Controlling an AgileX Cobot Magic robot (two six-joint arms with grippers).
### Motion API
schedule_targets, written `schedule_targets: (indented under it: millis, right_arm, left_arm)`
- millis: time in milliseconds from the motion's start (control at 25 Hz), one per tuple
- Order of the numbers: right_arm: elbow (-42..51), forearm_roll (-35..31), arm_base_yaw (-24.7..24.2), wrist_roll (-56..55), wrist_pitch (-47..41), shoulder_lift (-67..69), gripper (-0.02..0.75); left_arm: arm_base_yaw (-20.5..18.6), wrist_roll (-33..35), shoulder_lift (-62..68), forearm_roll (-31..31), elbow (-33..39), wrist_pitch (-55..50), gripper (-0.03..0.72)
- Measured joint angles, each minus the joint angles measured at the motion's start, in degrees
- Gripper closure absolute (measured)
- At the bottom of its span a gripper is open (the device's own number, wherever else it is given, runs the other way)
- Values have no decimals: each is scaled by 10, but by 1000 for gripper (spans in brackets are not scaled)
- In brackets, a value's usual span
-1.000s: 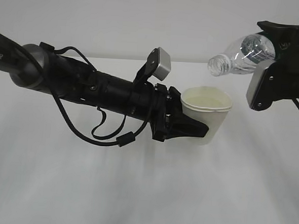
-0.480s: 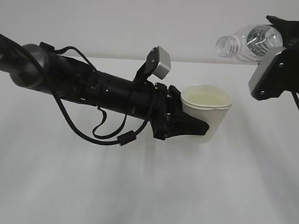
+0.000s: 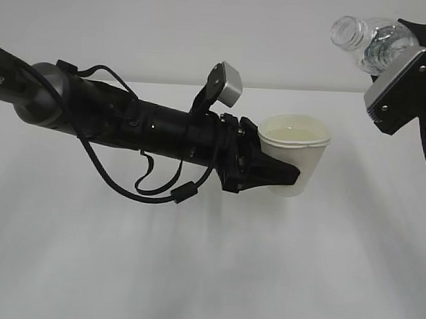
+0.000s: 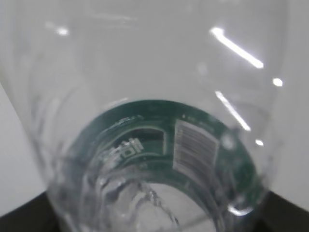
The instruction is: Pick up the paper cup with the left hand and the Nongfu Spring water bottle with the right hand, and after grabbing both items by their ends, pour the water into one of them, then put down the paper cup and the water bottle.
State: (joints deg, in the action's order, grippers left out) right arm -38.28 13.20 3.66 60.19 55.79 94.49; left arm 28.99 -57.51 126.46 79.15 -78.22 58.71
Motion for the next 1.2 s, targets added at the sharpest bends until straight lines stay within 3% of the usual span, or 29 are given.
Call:
schedule_targets:
  millis: [680, 1200]
  right_arm:
    - [0, -59, 0, -62, 0, -1, 265]
    - [0, -64, 0, -78, 0, 7, 265]
  left_arm:
    - [-41, 0, 0, -95, 0, -26, 260]
    - [-94, 0, -34, -102, 0, -41, 260]
